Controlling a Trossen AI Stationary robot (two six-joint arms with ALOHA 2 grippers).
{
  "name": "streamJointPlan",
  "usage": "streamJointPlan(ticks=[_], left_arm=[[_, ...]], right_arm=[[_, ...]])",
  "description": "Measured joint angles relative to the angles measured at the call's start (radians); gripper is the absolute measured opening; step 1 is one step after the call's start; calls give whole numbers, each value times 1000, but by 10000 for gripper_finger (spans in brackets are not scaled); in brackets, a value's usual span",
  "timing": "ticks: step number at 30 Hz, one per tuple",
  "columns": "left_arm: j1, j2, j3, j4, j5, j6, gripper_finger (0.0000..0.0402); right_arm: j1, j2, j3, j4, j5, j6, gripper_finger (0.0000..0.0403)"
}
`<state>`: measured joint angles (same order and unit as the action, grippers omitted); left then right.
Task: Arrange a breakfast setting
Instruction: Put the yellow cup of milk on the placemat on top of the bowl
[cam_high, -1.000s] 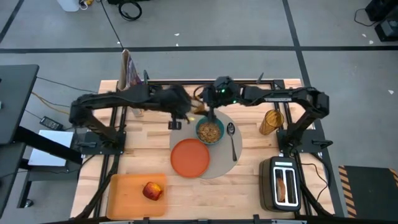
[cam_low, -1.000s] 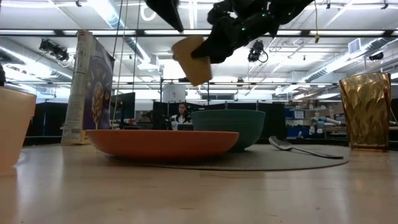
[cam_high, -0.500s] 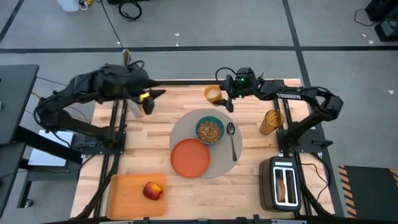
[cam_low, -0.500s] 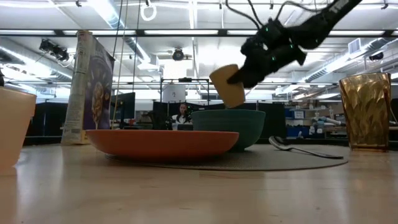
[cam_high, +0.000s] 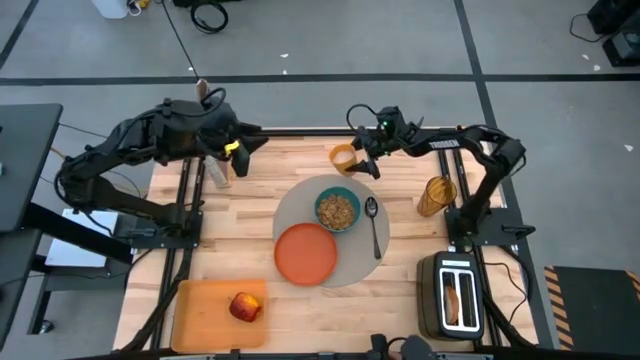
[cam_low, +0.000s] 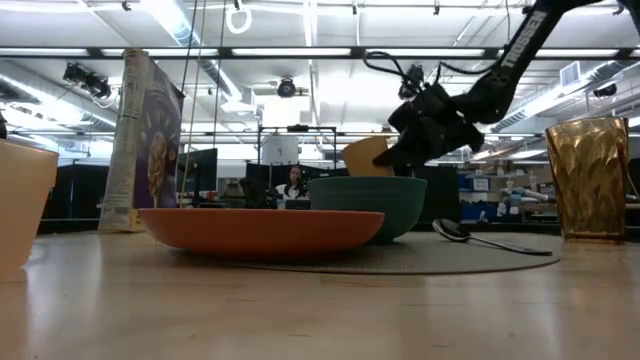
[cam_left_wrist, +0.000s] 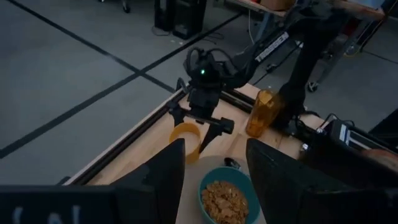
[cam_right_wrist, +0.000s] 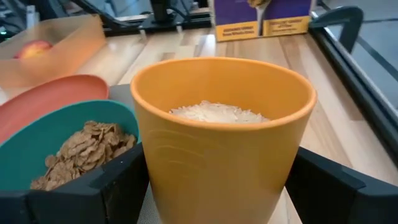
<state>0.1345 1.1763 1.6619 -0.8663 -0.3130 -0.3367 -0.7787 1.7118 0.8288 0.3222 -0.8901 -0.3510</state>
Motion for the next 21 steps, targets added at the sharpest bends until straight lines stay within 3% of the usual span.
streamJointPlan(ticks=[15,21], left_arm=[[0,9,0,-1,-35,-42,178],[14,27,0,-18,-47,-45,178]], right_arm=[[-1,131,0,96,-194,-63,328],[4,136,-1,72,-153,-63,328]])
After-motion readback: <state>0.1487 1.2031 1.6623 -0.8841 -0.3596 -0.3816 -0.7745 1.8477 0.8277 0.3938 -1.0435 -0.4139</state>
